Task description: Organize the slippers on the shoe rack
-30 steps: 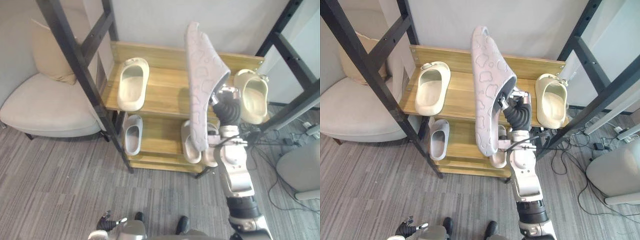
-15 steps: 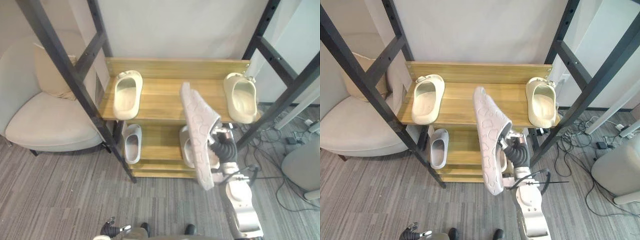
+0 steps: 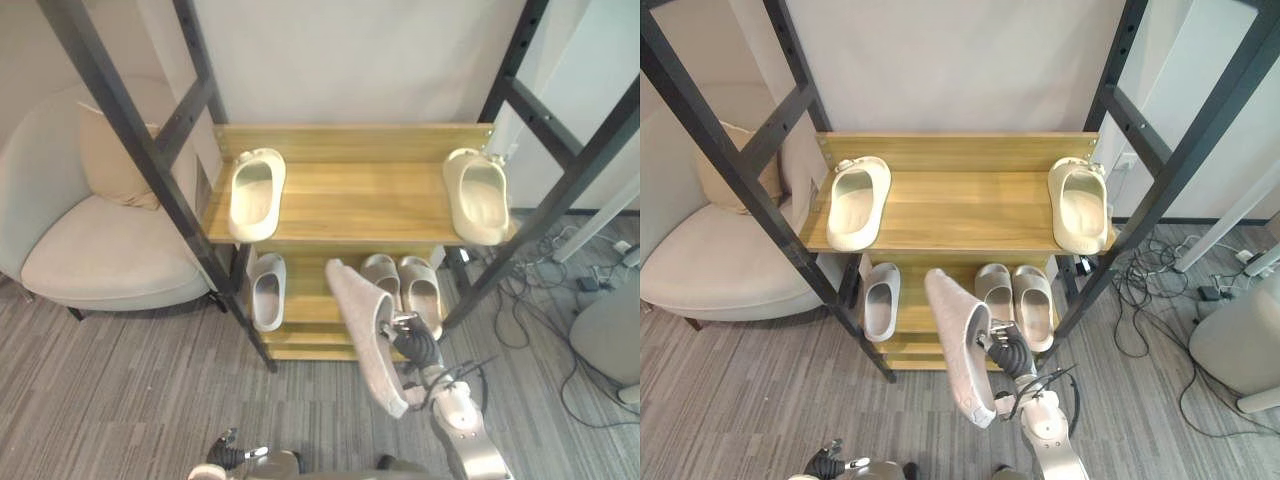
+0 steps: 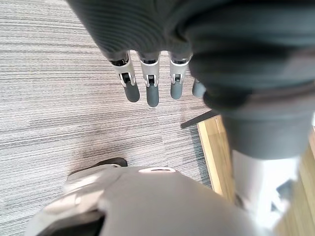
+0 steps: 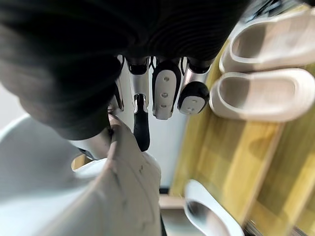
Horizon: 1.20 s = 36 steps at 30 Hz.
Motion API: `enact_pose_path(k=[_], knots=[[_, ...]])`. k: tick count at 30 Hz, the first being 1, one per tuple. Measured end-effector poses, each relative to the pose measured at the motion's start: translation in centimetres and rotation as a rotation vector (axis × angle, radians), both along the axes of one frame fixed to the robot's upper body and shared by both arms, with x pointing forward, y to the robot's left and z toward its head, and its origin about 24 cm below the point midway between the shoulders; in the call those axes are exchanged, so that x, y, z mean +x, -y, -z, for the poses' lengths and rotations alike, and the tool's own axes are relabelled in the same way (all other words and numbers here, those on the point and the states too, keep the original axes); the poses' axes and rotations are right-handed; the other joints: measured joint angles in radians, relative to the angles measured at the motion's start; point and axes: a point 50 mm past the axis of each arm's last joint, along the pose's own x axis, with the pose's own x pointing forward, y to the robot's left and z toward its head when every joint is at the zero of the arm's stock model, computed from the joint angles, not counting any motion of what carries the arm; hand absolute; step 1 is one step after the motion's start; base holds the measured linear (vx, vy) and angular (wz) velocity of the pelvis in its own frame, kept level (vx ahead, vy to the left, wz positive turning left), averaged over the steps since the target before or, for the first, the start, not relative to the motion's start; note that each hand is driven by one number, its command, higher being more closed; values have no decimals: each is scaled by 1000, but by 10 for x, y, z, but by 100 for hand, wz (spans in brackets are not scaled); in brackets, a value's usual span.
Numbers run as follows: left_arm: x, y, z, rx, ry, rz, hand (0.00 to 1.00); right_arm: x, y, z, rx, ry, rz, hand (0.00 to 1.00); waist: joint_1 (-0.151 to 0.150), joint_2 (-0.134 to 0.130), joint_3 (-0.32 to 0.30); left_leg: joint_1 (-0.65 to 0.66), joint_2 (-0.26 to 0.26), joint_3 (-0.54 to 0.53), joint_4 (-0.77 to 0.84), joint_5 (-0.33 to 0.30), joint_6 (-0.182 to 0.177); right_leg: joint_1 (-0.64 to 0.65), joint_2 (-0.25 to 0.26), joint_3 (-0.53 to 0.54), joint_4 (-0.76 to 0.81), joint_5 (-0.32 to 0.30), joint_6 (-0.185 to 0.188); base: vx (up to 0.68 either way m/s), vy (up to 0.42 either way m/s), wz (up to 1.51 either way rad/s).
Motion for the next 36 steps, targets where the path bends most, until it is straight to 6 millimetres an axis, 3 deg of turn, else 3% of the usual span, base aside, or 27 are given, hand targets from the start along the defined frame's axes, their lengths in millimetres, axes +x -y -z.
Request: enact_pose_path(k=[4, 9, 12, 13, 17, 21, 26, 36], knots=[[25, 1, -10, -20, 96, 7, 0, 21, 0, -8, -48, 33, -7, 100, 1, 6, 69, -141, 8, -26, 241, -106, 7, -103, -41, -6, 207, -96, -1, -129, -10, 21], [35, 0, -15, -25, 137, -1, 0, 36, 3, -19, -88, 87, 33, 100, 2, 4, 114, -252, 8, -48, 408, -180, 13, -194, -76, -6, 364, -173, 10, -69, 10, 14], [41, 0, -19, -33, 169, -13, 0, 53, 14, -38, -97, 164, 108, 100, 2, 8, 153, -335, 8, -52, 524, -222, 17, -269, -104, 2, 477, -214, 3, -12, 24, 10], [47, 0, -22, -36, 190, -16, 0, 66, 22, -56, -139, 241, 151, 100, 2, 13, 181, -379, 8, -46, 580, -242, 19, -314, -119, 9, 534, -234, 2, -22, 22, 5], [54, 1, -25, -25, 223, -20, 0, 91, 36, -88, -205, 358, 226, 100, 2, 24, 213, -458, 12, -18, 668, -262, 32, -404, -152, 21, 625, -252, -6, -21, 25, -5], [63, 5, -30, -33, 269, -36, 0, 112, 59, -125, -294, 474, 315, 100, 1, 56, 239, -571, 13, -18, 759, -288, 55, -512, -169, 36, 704, -265, -3, -64, 76, 1], [72, 8, -34, -50, 298, -60, 0, 131, 70, -163, -342, 569, 372, 100, 11, 70, 261, -694, 13, -7, 832, -296, 69, -639, -185, 59, 775, -267, -6, -26, 71, 0], [78, 11, -36, -59, 317, -109, 0, 142, 66, -198, -372, 670, 403, 100, 38, 71, 282, -795, 12, 2, 884, -295, 68, -755, -212, 78, 853, -287, -24, 33, 18, 3]])
